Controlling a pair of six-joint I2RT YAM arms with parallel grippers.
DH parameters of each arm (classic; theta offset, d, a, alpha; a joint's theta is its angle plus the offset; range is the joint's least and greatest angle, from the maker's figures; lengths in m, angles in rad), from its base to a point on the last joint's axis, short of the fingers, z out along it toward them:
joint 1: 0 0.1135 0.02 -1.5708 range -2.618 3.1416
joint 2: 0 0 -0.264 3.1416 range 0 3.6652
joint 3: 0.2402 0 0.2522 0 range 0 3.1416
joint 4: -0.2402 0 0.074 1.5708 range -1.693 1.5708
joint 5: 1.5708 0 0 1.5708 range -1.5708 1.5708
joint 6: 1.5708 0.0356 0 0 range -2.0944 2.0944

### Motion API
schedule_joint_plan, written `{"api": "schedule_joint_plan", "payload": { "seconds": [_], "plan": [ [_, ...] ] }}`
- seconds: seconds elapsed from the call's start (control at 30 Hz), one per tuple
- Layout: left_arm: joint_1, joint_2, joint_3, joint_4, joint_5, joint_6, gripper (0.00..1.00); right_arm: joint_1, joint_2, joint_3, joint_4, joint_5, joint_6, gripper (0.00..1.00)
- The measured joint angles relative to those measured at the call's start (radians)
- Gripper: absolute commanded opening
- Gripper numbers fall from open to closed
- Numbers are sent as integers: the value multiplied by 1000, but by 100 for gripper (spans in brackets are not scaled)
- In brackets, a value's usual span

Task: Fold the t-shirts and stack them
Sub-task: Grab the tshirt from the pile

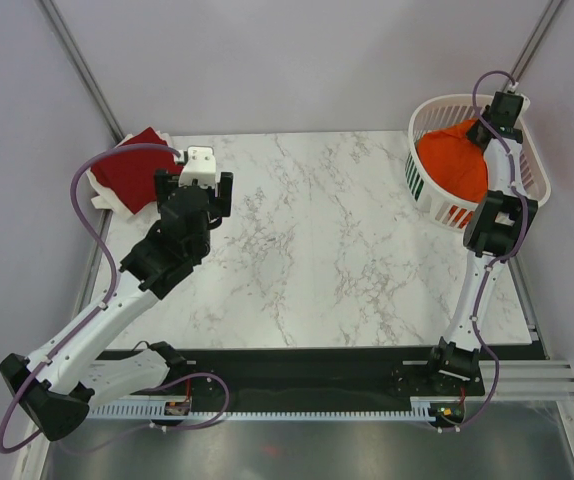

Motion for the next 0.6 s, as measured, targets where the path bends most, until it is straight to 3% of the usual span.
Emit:
{"api": "schedule_joint_plan", "payload": {
  "seconds": [0.07, 0.3, 0.6],
  "plan": [
    [0, 0, 0, 0, 0, 0, 96, 0, 0, 0, 1, -3, -4, 0],
    [0, 0, 0, 0, 0, 0, 96, 18, -78, -37, -5, -51, -20, 0],
    [0, -2, 0, 0, 0, 0, 96, 154, -472, -44, -29, -282, 29, 0]
  ]
}}
